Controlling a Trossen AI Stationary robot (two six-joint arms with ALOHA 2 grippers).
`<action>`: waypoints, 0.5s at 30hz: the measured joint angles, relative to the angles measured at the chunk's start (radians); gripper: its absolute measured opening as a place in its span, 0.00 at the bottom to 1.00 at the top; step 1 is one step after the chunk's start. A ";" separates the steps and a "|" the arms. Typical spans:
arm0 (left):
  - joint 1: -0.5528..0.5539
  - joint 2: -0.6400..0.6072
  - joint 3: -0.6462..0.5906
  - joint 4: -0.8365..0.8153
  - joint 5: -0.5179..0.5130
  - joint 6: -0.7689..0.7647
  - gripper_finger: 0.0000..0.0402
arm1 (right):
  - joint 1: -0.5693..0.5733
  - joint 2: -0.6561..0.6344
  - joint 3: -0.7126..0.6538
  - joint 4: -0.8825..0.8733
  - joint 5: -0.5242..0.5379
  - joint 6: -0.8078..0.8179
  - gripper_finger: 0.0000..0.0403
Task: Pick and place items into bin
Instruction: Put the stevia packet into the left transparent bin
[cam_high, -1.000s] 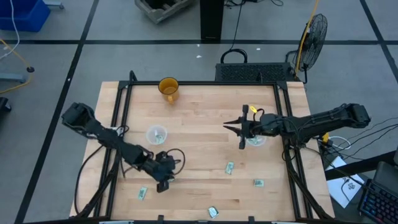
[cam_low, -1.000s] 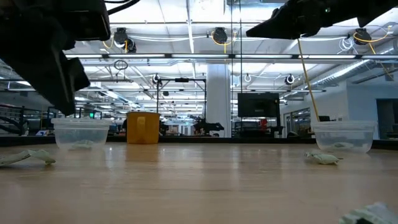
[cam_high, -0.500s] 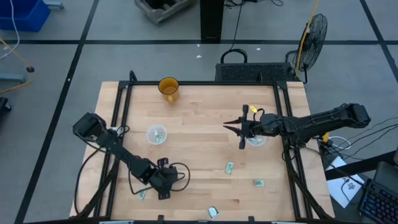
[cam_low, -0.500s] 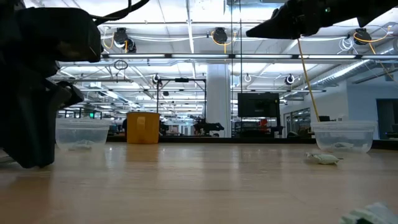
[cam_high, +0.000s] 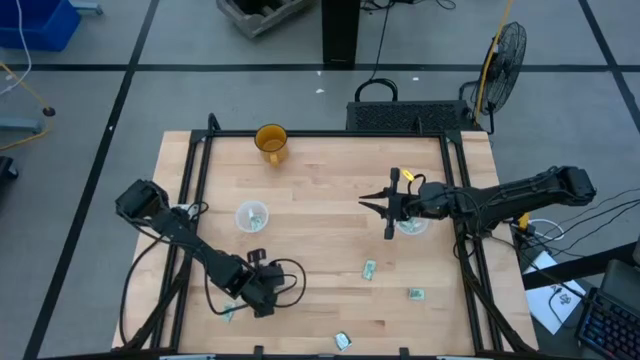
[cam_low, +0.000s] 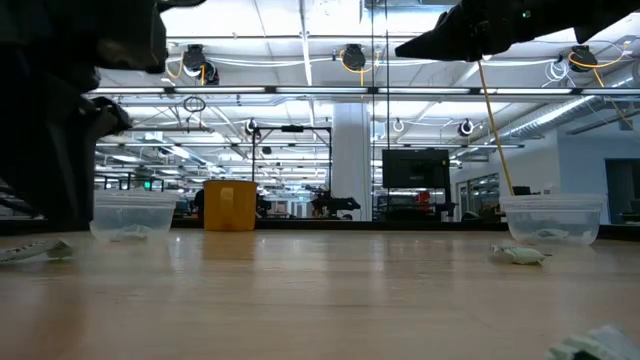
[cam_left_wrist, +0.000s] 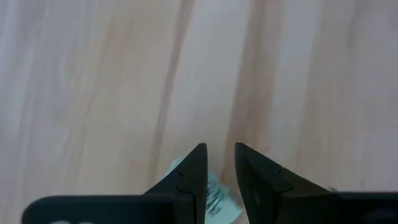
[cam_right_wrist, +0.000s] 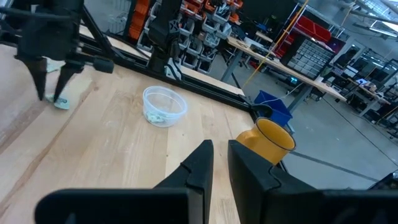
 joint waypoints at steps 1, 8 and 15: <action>0.000 0.002 -0.001 -0.014 0.000 -0.027 0.22 | 0.000 0.000 0.000 -0.001 0.000 0.000 0.11; -0.001 0.004 -0.001 -0.041 -0.030 -0.068 0.22 | 0.000 0.000 0.000 -0.002 0.000 0.000 0.11; -0.004 0.008 -0.015 -0.068 -0.022 -0.099 0.22 | 0.000 0.000 0.000 -0.002 0.000 0.000 0.11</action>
